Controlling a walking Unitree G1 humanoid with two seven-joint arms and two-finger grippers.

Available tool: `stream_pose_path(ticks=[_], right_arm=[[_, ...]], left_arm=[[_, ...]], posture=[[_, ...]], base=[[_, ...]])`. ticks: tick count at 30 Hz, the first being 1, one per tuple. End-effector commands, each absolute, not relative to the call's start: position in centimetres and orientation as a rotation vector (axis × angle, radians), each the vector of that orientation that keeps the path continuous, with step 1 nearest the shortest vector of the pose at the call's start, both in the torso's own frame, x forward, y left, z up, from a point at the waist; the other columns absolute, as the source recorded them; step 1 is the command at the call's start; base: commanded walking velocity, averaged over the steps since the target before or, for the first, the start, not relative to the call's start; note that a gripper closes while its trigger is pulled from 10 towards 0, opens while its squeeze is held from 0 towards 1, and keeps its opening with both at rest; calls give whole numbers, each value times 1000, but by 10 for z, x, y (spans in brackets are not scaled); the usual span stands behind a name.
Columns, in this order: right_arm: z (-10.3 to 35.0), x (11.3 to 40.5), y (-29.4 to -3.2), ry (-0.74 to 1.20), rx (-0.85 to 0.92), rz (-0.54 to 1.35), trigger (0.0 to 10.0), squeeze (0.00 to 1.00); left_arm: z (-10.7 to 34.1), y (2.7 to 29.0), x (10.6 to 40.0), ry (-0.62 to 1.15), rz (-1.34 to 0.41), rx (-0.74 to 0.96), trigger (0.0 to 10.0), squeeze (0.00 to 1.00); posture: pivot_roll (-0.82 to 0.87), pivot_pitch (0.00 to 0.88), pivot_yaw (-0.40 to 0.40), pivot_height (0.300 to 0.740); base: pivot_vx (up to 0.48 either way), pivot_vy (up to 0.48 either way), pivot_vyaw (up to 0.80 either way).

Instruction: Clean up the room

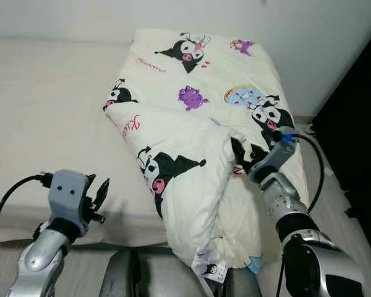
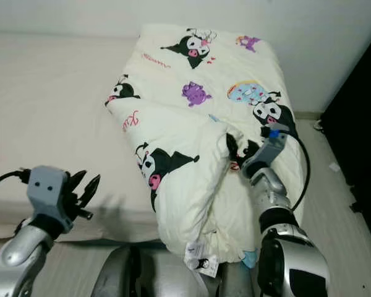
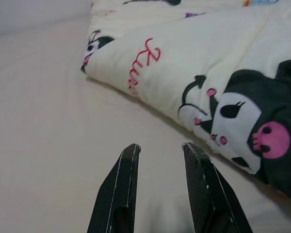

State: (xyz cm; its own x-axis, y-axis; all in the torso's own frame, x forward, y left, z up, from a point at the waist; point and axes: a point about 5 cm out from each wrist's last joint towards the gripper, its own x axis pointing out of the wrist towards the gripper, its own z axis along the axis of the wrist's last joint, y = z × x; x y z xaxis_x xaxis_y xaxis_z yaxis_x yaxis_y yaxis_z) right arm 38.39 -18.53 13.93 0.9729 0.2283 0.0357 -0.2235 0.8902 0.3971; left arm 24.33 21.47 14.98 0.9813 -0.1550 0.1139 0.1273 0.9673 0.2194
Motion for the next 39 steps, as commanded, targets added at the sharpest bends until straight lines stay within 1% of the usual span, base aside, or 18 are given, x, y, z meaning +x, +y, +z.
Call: stream_pose_path(ticks=[1, 2, 3, 13, 17, 18, 22, 25, 29, 31, 32, 33, 34, 35, 36, 37, 38, 39], right_arm=[[135, 383, -181, 39, 418, 258, 2627, 0], [135, 383, -181, 39, 418, 258, 2627, 0], [136, 384, -181, 39, 422, 263, 0, 0], [145, 389, -167, 27, 413, 353, 0, 0], [154, 392, -138, 11, 407, 464, 0, 0], [158, 392, -118, 5, 402, 537, 0, 0], [161, 392, -107, 2, 394, 585, 0, 0], [165, 373, -30, -1, 314, 933, 0, 0], [166, 366, -13, -2, 293, 1019, 0, 0], [165, 354, 6, -13, 264, 1135, 0, 0], [169, 341, 28, -54, 256, 1244, 10000, 0], [169, 341, 28, -54, 256, 1244, 10000, 0], [177, 330, 44, -107, 269, 1323, 10000, 0], [188, 320, 60, -156, 299, 1400, 10000, 380], [188, 320, 60, -156, 299, 1400, 10000, 380], [196, 314, 68, -186, 320, 1437, 10000, 827], [196, 314, 68, -186, 320, 1437, 10000, 827], [198, 310, 73, -194, 327, 1467, 10000, 1000]], left_arm=[[151, 221, 239, -118, -139, 238, 10000, 0], [151, 221, 239, -118, -139, 238, 10000, 0], [152, 223, 239, -119, -136, 240, 10000, 0], [168, 246, 239, -147, -96, 288, 10000, 0], [177, 261, 242, -175, -27, 271, 10000, 0], [180, 266, 243, -190, 12, 268, 10000, 0], [182, 269, 244, -197, 32, 262, 10000, 0], [188, 278, 247, -220, 86, 256, 10000, 0], [189, 279, 247, -223, 93, 256, 10000, 0], [191, 281, 248, -228, 111, 252, 10000, 0], [193, 284, 250, -235, 132, 248, 10000, 0], [193, 284, 250, -235, 132, 248, 10000, 0], [195, 286, 252, -239, 147, 248, 10000, 0], [196, 287, 254, -243, 158, 252, 10000, 0], [196, 287, 254, -243, 158, 252, 10000, 0], [196, 288, 255, -244, 162, 256, 10000, 0], [196, 288, 255, -244, 162, 256, 10000, 0], [196, 288, 257, -246, 164, 261, 10000, 0]], posture=[[162, 269, -48, 594], [162, 269, -48, 594], [162, 269, -48, 594], [150, 274, -55, 594], [146, 273, -59, 594], [145, 273, -60, 594], [144, 272, -61, 594], [141, 268, -65, 594], [141, 268, -65, 594], [139, 267, -64, 594], [137, 267, -62, 594], [137, 267, -62, 594], [135, 266, -58, 594], [132, 263, -51, 594], [132, 263, -51, 594], [132, 263, -51, 594], [132, 263, -51, 594], [131, 261, -48, 594]], base=[[0, 0, 0], [0, 0, 0], [0, 0, 0], [0, 0, 0], [0, 0, 0], [0, 0, 0], [0, 0, 0], [0, 0, 0], [0, 0, 0], [0, 0, 0], [0, 0, 0], [0, 0, 0], [0, 0, 0], [0, 0, 0], [0, 0, 0], [0, 0, 0], [0, 0, 0], [0, 0, 0]])
